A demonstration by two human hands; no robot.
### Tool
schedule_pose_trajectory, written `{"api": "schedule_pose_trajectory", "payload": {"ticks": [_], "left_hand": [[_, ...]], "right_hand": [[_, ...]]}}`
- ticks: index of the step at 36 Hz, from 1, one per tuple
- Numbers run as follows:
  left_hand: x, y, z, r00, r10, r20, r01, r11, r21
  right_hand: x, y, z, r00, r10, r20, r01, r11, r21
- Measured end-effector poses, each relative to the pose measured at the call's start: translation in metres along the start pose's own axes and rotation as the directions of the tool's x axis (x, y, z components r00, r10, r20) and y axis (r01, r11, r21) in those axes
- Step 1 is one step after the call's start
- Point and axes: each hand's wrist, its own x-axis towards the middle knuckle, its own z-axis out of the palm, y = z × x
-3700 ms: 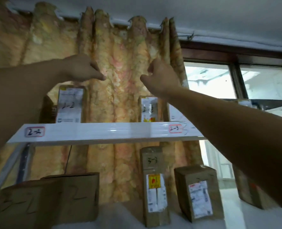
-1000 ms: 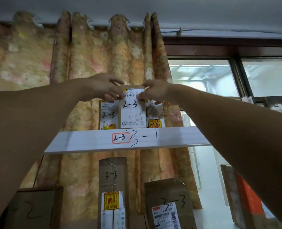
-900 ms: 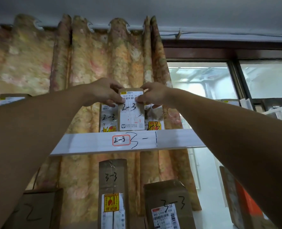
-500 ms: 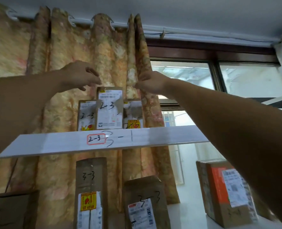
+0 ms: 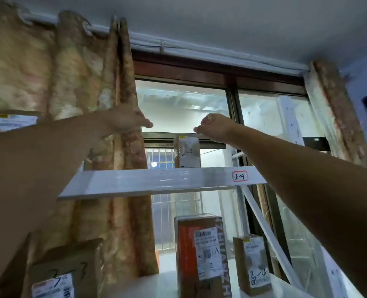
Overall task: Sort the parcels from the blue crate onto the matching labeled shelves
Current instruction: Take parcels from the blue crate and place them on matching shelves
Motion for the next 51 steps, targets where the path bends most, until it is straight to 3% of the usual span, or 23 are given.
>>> {"api": "schedule_pose_trajectory", "payload": {"ticks": [6, 10, 15, 20, 26, 35, 40, 45, 51], "left_hand": [[0.022, 0.034, 0.064, 0.938, -0.189, 0.292, 0.23, 0.966, -0.116], [0.035, 0.043, 0.103, 0.883, -0.279, 0.377, 0.341, 0.934, -0.107], [0.047, 0.046, 0.144, 0.864, -0.297, 0.406, 0.332, 0.943, -0.017], [0.06, 0.039, 0.161, 0.847, -0.305, 0.434, 0.364, 0.93, -0.055], [0.064, 0.042, 0.164, 0.821, -0.312, 0.478, 0.346, 0.938, 0.019], [0.058, 0.056, 0.169, 0.799, -0.267, 0.539, 0.31, 0.951, 0.012], [0.056, 0.079, 0.177, 0.837, -0.203, 0.509, 0.257, 0.966, -0.038], [0.052, 0.091, 0.183, 0.797, -0.229, 0.558, 0.262, 0.965, 0.021], [0.042, 0.102, 0.184, 0.806, -0.238, 0.542, 0.243, 0.968, 0.063]], "right_hand": [[0.024, 0.067, 0.005, 0.976, 0.145, 0.162, -0.16, 0.984, 0.079], [0.035, 0.082, 0.016, 0.945, 0.117, 0.306, -0.157, 0.981, 0.111], [0.047, 0.087, 0.041, 0.909, 0.11, 0.403, -0.173, 0.977, 0.123], [0.058, 0.088, 0.06, 0.882, 0.077, 0.464, -0.132, 0.987, 0.088], [0.086, 0.094, 0.082, 0.866, 0.023, 0.5, -0.131, 0.974, 0.183], [0.08, 0.121, 0.053, 0.839, 0.051, 0.542, -0.188, 0.961, 0.201], [0.07, 0.144, 0.035, 0.854, 0.103, 0.509, -0.23, 0.954, 0.192], [0.058, 0.153, 0.029, 0.865, 0.092, 0.494, -0.206, 0.962, 0.182], [0.054, 0.152, 0.03, 0.886, 0.074, 0.457, -0.164, 0.973, 0.161]]}}
